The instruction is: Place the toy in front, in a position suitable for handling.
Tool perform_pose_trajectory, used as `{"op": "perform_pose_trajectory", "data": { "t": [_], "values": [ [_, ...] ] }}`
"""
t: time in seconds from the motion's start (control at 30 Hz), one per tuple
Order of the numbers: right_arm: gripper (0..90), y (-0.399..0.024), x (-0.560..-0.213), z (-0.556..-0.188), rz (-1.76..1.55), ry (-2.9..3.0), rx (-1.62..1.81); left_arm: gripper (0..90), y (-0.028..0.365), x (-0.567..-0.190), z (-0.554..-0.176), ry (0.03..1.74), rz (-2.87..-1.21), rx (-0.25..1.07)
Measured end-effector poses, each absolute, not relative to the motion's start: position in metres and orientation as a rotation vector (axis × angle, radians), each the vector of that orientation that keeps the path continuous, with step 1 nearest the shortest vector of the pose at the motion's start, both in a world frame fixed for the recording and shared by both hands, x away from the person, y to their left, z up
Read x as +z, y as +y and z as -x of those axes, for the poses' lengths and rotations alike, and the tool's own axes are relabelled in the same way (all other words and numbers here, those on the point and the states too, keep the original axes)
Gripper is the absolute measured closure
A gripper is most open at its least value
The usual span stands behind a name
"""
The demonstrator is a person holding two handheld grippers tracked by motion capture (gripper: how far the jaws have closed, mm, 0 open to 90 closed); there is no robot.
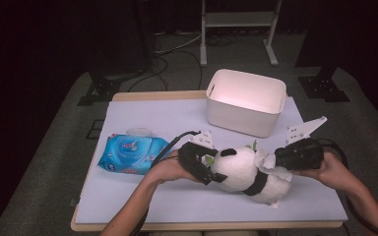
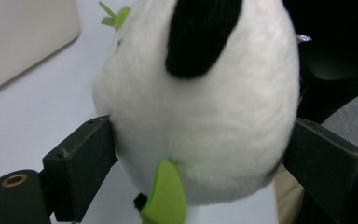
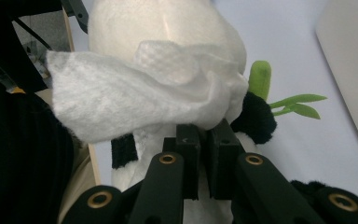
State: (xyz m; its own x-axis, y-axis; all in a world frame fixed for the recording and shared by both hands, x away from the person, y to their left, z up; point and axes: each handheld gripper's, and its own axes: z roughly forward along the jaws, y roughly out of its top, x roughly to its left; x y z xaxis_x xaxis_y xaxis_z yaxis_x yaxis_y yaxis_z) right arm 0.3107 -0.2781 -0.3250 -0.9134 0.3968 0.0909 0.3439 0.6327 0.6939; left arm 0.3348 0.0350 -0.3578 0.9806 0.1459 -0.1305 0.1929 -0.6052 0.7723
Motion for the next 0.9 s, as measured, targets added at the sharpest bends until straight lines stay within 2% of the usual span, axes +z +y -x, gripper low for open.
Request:
{"op": "perform_pose_trajectory", "data": {
  "t": [0.3,0.37,0.57,0.7,0.9],
  "values": [
    [84.3,-0.289,-0.328,-0.308,-0.656,2.758,1.161,10.2,0.030,-0.369,-0.336,0.225,-2.246,-0.114],
    [84.3,-0.290,-0.330,-0.308,-0.663,2.757,1.175,13.1,0.029,-0.368,-0.336,0.224,-2.240,-0.118],
    [84.5,-0.290,-0.331,-0.308,-0.674,2.745,1.208,29.3,0.033,-0.360,-0.337,0.225,-2.217,-0.085],
    [84.5,-0.287,-0.330,-0.309,-0.674,2.729,1.234,32.8,0.035,-0.352,-0.338,0.229,-2.218,-0.057],
    [84.5,-0.283,-0.329,-0.312,-0.682,2.713,1.283,33.1,0.042,-0.339,-0.338,0.240,-2.216,-0.024]
  ]
}}
